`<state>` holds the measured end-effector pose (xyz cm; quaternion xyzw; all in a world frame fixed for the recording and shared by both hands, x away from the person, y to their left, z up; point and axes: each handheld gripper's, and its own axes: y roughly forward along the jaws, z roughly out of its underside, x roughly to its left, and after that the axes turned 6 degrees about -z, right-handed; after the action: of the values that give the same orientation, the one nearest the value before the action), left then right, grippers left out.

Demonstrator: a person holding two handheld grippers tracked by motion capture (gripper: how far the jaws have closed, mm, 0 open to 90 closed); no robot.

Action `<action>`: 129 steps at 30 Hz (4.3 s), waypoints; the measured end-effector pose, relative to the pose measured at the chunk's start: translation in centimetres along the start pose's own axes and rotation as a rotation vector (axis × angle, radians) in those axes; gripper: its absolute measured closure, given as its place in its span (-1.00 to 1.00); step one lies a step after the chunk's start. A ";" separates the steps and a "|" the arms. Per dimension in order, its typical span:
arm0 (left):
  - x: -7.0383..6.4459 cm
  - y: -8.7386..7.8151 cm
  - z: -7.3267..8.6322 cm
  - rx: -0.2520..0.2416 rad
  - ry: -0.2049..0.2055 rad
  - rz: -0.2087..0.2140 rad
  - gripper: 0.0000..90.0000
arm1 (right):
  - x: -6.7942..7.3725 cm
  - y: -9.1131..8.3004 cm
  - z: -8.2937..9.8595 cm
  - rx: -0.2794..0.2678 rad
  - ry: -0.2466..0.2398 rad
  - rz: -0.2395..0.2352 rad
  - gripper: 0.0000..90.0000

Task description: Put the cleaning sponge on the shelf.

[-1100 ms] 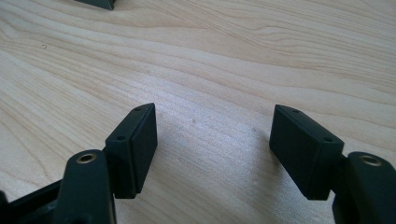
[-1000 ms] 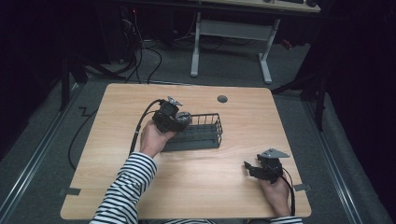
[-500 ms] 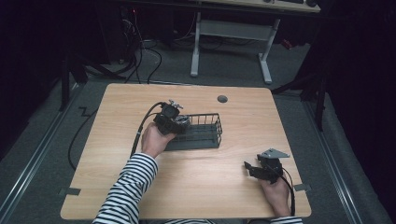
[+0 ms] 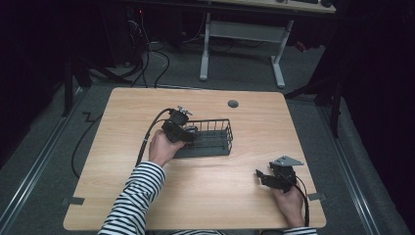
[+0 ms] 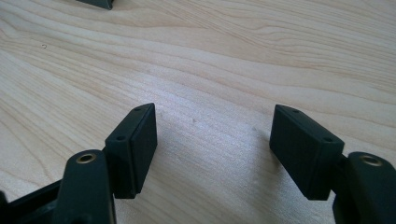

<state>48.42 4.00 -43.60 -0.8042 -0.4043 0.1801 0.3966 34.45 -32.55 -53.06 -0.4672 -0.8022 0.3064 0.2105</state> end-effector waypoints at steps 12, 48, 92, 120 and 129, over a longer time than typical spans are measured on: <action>0.7 -3.1 0.1 -0.090 -0.018 0.000 -0.49 | 0.0 0.0 0.0 0.000 0.000 0.000 -0.28; 2.9 -10.5 5.8 -0.270 -0.122 -0.028 -0.45 | 0.0 0.0 0.0 0.000 0.001 0.000 -0.28; 2.8 -12.2 14.0 -0.279 -0.190 -0.051 -0.42 | 0.0 0.0 0.0 0.000 0.002 0.000 -0.28; 3.4 -8.1 17.5 -0.188 -0.255 -0.071 -0.42 | 0.0 0.0 0.0 0.000 0.002 0.000 -0.28; 3.4 -6.9 17.9 -0.173 -0.276 -0.061 -0.41 | 0.0 0.0 0.0 0.000 0.002 0.000 -0.28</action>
<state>36.09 17.98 -49.22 -0.7903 -0.4932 0.2414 0.2720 34.44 -32.54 -53.05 -0.4674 -0.8020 0.3059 0.2114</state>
